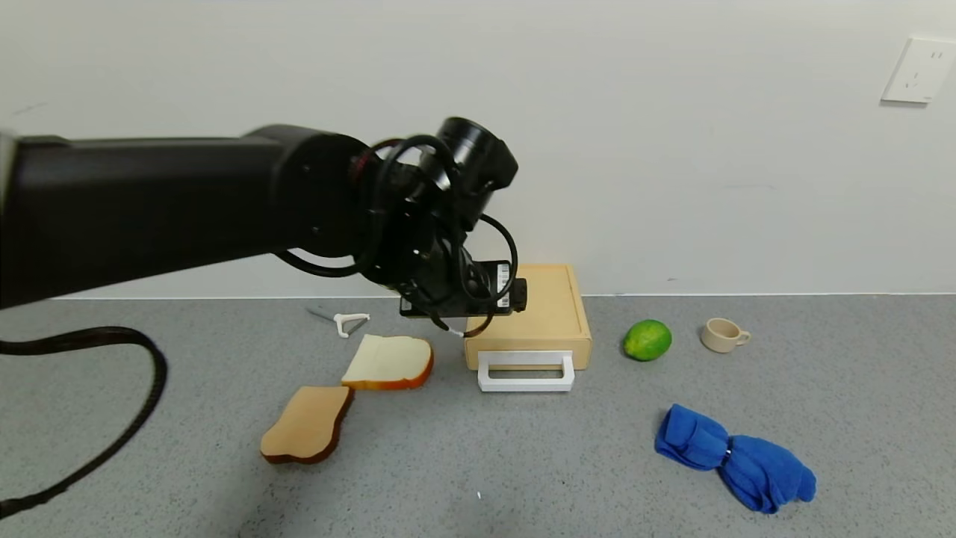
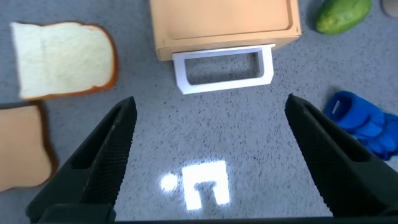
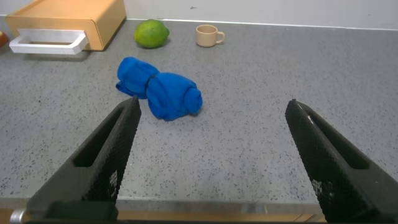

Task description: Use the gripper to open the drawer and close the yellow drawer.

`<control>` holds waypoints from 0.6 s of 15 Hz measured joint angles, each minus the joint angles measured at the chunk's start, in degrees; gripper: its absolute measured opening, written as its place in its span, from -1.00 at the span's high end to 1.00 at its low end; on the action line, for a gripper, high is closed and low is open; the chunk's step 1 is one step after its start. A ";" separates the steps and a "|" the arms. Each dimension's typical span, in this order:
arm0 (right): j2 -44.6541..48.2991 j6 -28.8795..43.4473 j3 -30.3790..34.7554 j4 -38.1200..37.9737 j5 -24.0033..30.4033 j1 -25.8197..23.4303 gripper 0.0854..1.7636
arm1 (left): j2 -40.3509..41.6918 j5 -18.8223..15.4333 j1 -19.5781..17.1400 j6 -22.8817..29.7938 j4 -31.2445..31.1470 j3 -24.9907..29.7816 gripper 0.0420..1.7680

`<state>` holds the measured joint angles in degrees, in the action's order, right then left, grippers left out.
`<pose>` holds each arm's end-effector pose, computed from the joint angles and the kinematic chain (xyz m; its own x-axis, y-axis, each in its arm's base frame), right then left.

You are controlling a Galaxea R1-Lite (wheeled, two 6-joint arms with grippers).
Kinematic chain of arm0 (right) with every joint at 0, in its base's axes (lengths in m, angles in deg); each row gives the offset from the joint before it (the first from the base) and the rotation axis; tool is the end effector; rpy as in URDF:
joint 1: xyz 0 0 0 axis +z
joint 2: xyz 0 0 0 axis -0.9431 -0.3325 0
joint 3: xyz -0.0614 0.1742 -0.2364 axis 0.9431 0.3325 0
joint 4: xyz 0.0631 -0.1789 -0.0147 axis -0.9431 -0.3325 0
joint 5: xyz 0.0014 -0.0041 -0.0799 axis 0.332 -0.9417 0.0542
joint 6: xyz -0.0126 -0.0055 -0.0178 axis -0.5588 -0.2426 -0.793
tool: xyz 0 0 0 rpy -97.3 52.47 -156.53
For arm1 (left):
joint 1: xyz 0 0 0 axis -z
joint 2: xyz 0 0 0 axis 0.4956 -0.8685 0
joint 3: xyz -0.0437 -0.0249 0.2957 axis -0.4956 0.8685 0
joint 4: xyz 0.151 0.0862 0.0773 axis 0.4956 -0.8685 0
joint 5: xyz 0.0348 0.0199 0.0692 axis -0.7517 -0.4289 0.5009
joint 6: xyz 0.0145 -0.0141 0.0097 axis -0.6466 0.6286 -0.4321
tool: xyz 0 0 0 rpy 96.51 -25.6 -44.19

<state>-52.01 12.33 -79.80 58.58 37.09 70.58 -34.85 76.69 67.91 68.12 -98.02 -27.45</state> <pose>-0.0228 -0.0002 0.0746 0.9999 -0.0058 -0.0091 0.0057 1.0000 -0.0013 0.3036 -0.2306 0.2533 0.7050 -0.1904 -0.6832 0.1224 0.9815 -0.1473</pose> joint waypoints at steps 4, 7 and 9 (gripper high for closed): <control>0.00 0.00 0.00 0.02 -0.02 0.00 -0.94 | 13.04 -0.55 -3.25 -2.02 -0.28 11.08 -0.94; 0.00 0.00 0.00 0.02 0.00 0.00 -0.94 | 24.34 -2.12 -6.77 -6.13 2.82 22.91 -0.94; 0.00 0.00 0.00 0.02 -0.02 0.00 -0.94 | 32.33 -3.41 -9.08 -8.55 5.56 31.17 -0.94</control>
<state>-52.01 12.33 -79.80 58.60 37.07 70.58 -2.52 73.27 58.83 59.57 -92.46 3.73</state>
